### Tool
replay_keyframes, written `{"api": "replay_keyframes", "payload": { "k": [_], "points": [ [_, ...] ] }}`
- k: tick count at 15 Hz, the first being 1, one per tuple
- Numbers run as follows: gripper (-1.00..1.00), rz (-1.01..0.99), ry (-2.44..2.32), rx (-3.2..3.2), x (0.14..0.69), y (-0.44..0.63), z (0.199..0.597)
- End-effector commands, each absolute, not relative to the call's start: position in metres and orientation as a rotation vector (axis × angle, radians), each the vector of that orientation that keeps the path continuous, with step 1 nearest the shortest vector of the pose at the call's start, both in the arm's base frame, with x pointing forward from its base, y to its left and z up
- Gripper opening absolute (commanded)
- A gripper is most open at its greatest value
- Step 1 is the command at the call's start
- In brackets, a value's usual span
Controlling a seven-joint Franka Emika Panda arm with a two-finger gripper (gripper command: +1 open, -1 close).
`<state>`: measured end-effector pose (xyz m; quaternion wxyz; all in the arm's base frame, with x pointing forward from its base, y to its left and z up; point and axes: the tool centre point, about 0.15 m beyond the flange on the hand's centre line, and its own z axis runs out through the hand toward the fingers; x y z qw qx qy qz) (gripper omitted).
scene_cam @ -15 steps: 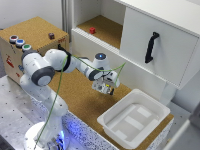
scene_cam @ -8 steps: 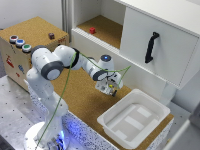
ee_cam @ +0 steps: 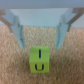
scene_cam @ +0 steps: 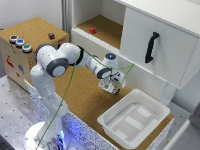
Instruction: Place the yellow block on the table
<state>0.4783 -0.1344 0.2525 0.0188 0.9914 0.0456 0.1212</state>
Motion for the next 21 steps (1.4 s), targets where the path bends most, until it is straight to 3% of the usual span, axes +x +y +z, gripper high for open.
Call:
{"api": "replay_keyframes", "payload": {
  "k": [1,6,7,21],
  "points": [
    [1.0,0.427,0.245,3.121,0.468,-0.141,0.324],
    [1.0,0.42,0.319,3.084,0.453,-0.171,0.335],
    [-1.0,0.413,0.331,3.079,0.449,-0.177,0.331],
    [-1.0,0.285,0.377,3.061,0.46,-0.174,0.248]
  ]
}}
